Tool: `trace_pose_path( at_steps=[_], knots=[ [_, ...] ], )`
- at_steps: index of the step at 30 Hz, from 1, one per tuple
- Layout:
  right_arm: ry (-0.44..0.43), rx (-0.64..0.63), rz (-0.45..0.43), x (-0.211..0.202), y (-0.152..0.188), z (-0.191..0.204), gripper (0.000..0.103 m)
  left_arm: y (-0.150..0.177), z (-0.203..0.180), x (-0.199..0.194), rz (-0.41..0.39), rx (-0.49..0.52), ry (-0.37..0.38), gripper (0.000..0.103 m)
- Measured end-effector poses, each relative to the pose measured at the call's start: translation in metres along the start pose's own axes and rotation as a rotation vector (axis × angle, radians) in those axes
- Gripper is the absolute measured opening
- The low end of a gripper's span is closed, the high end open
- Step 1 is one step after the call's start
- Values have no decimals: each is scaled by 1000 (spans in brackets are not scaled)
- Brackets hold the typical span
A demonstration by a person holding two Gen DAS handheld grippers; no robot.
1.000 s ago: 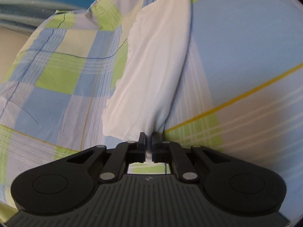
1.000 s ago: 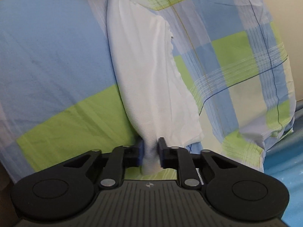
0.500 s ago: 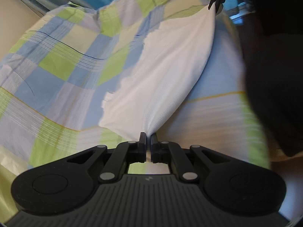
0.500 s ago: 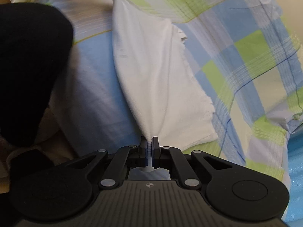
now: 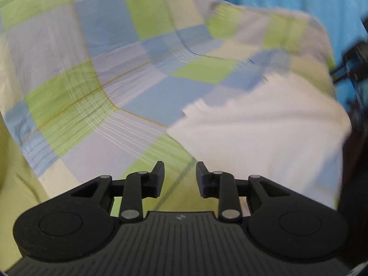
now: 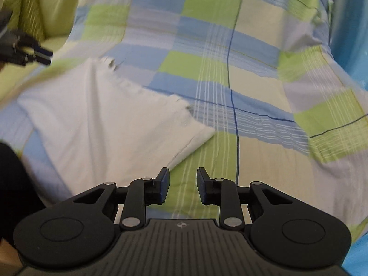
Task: Fold clothes
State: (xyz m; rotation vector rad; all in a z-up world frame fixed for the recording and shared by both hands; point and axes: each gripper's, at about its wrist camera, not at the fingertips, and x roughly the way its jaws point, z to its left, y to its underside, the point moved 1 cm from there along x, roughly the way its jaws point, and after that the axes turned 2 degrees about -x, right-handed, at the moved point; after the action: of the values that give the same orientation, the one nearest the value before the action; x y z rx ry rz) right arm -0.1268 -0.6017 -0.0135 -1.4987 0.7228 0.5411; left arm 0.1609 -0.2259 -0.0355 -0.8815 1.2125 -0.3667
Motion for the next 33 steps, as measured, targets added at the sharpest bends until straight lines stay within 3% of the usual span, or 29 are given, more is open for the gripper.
trace_pose_path(
  at_steps=[3, 6, 10, 13, 14, 15, 16, 21, 27, 33],
  knots=[
    [-54, 115, -35, 18, -11, -21, 36, -18, 26, 40, 11, -150, 53, 30],
    [-81, 202, -51, 36, -14, -39, 42, -25, 38, 72, 58, -238, 94, 33],
    [-117, 332, -73, 57, -11, -56, 44, -27, 38, 86, 45, -271, 113, 34],
    [-148, 429, -87, 71, -5, -63, 44, -27, 36, 89, 35, -270, 113, 26],
    [-148, 455, -97, 73, -2, -64, 38, -28, 35, 90, 31, -269, 113, 9],
    [-145, 479, -106, 74, 0, -65, 13, -28, 34, 91, 28, -268, 113, 2],
    [-145, 506, -107, 74, 2, -66, 3, -27, 33, 89, 16, -264, 109, 2],
    [-100, 473, -205, 44, -1, -63, 2, -31, 32, 53, -143, -223, 69, 2],
    [-68, 477, -239, 53, -11, -71, 2, -40, 41, 74, -121, -229, 35, 2],
    [-39, 452, -246, 59, -9, -71, 2, -37, 36, 69, -175, -189, 21, 2]
  ],
)
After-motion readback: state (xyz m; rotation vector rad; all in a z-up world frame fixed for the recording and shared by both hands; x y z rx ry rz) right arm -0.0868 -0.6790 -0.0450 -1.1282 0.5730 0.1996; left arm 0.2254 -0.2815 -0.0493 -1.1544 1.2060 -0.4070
